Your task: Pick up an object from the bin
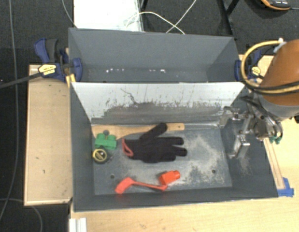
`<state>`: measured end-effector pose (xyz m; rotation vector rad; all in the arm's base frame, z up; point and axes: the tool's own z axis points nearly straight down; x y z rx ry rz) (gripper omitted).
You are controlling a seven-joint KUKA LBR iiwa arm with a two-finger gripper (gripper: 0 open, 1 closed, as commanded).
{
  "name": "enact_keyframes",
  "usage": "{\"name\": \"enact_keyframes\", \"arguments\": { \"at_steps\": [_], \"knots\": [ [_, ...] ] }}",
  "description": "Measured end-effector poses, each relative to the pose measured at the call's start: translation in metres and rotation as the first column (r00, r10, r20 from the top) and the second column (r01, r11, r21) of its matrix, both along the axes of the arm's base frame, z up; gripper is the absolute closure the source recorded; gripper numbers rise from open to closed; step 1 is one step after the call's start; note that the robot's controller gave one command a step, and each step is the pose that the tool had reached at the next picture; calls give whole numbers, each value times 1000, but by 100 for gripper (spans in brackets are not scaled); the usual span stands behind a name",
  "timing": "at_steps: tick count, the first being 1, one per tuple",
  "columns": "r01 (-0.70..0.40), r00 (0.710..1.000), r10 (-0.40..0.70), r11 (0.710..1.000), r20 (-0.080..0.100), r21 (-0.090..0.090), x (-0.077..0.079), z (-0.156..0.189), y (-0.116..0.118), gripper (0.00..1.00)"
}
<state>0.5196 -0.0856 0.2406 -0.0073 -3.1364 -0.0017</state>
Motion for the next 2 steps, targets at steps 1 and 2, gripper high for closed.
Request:
{"name": "enact_keyframes", "arguments": {
  "at_steps": [1, 2],
  "knots": [
    [-5, 1000, 5, 1000, 9, -1, 1, 5, 1, 0],
    [-148, 989, 148, 989, 13, -2, 7, -116, 66, 0]
  ]
}}
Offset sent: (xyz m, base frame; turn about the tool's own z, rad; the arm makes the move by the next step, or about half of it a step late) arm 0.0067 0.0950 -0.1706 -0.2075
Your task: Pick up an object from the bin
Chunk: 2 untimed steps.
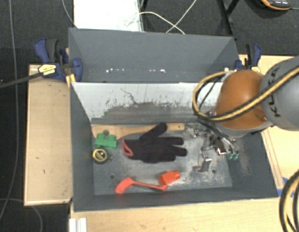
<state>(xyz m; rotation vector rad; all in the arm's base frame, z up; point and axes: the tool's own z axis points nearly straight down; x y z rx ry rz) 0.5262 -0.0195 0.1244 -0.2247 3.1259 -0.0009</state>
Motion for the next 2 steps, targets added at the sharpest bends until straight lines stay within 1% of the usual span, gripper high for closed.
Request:
{"name": "enact_keyframes", "arguments": {
  "at_steps": [1, 2],
  "knots": [
    [-53, 998, 53, 999, 16, -4, 44, 40, 43, 0],
    [-157, 988, 157, 988, -3, 2, 25, -24, 103, 0]
  ]
}}
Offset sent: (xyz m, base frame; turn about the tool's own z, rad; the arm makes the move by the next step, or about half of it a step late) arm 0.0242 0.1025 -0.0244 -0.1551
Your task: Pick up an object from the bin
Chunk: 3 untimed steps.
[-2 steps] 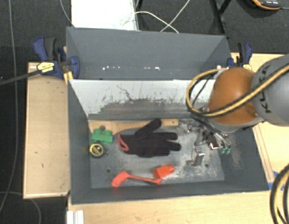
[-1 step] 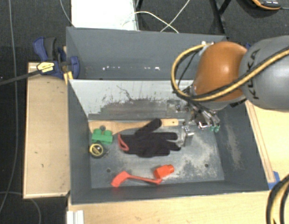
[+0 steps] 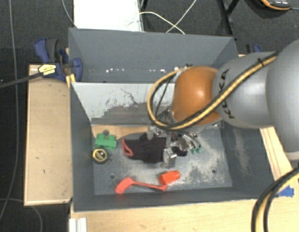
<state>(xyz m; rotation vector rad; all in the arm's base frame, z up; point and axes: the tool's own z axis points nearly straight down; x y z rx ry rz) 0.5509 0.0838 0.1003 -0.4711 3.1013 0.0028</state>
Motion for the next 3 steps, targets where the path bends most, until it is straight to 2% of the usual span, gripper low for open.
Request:
{"name": "enact_keyframes", "arguments": {
  "at_steps": [1, 2, 3],
  "knots": [
    [-226, 974, 227, 974, 20, -12, 18, -30, -17, 0],
    [47, 999, -47, 999, 8, 2, 17, -29, 2, 100],
    [47, 999, -47, 999, 8, 2, 17, -29, 2, 100]
  ]
}}
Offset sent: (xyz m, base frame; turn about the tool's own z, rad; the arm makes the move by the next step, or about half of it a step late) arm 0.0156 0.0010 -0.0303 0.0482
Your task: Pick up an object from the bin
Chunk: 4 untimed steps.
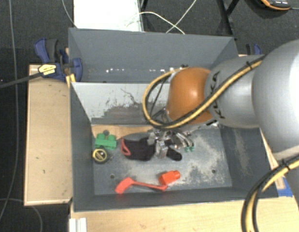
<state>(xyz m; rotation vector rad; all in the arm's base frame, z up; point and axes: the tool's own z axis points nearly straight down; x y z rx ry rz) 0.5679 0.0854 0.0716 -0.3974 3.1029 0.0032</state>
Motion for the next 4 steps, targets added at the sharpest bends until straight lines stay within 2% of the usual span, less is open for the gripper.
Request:
{"name": "enact_keyframes", "arguments": {
  "at_steps": [4],
  "knots": [
    [-2, 1000, 2, 1000, 15, 3, 2, 33, 1, 100]
  ]
}}
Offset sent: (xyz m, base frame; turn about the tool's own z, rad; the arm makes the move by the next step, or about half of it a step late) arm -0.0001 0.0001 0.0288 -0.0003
